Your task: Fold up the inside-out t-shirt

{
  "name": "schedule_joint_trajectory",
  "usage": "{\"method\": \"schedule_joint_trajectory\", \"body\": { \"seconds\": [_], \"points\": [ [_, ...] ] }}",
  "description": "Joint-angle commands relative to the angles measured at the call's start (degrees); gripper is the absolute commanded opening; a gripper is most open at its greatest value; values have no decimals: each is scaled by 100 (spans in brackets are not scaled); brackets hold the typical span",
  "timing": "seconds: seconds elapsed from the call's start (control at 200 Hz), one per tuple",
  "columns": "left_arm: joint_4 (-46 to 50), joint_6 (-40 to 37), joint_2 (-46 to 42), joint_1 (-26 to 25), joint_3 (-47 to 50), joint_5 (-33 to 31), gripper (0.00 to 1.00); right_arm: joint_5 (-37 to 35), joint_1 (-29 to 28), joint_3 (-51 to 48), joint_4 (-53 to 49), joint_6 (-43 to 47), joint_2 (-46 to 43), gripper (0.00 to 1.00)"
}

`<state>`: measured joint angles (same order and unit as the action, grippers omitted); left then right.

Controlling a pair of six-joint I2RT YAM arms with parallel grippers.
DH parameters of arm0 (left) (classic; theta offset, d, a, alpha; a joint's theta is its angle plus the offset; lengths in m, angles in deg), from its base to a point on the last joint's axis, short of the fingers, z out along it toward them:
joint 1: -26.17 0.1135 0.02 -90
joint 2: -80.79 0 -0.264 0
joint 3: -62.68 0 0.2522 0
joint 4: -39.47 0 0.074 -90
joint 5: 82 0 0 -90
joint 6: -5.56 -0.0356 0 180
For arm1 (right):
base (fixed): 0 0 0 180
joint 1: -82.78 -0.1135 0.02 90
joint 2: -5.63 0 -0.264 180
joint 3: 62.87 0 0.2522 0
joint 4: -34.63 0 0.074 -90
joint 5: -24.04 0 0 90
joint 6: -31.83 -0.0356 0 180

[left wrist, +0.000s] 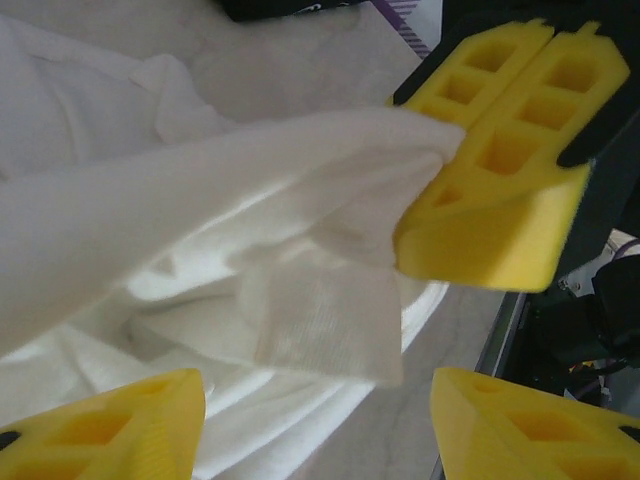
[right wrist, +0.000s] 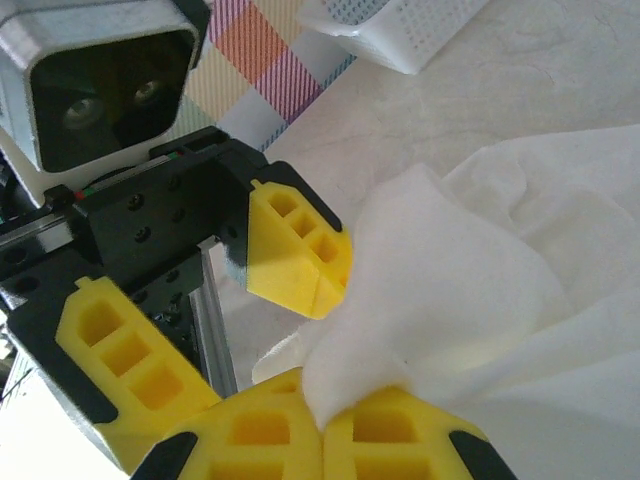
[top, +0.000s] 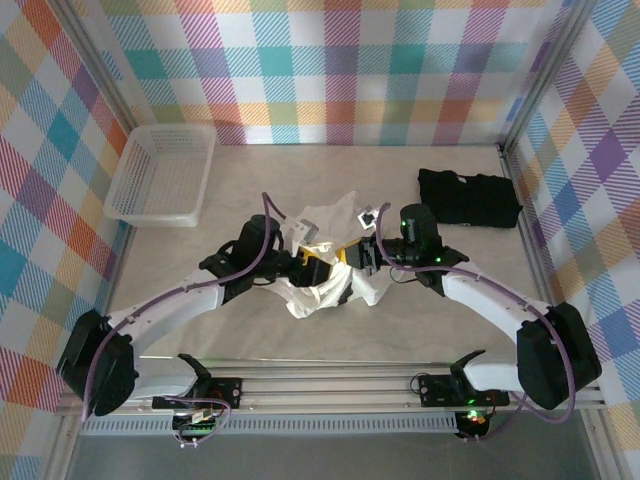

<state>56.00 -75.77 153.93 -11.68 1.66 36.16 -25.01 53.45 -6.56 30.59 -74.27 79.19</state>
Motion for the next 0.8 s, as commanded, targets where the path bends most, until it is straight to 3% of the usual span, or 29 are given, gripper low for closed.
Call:
{"method": "schedule_joint_trajectory", "body": {
  "seconds": [0.0, 0.13, 0.185, 0.33, 0.45, 0.545, 0.66, 0.795],
  "points": [
    [-296, -120, 189, -65, -274, 189, 46, -11, -25, 204, -127, 31, -50, 2],
    [-267, -163, 231, -64, -398, 10, 11, -212, -27, 225, -604, 311, -151, 8],
    [25, -172, 219, -63, -540, -70, 0, -659, -28, 280, -988, 432, -239, 13],
    [1449, 137, 77, -202, -1229, -394, 0, -2751, -131, 589, -2117, 619, -338, 18],
    [2510, 557, 128, -474, -1854, -602, 0, -3728, -412, 733, -2425, 762, -356, 19],
    [2987, 771, 163, -593, -2148, -834, 0, -4337, -582, 769, -2562, 960, -561, 27],
    [3430, 762, 116, -791, -2457, -1413, 0, -4189, -610, 537, -2424, 1394, -1109, 37],
    [3598, 830, 133, -930, -2731, -1631, 0, -2837, -686, 55, -1831, 1750, -1787, 48]
  ]
}}
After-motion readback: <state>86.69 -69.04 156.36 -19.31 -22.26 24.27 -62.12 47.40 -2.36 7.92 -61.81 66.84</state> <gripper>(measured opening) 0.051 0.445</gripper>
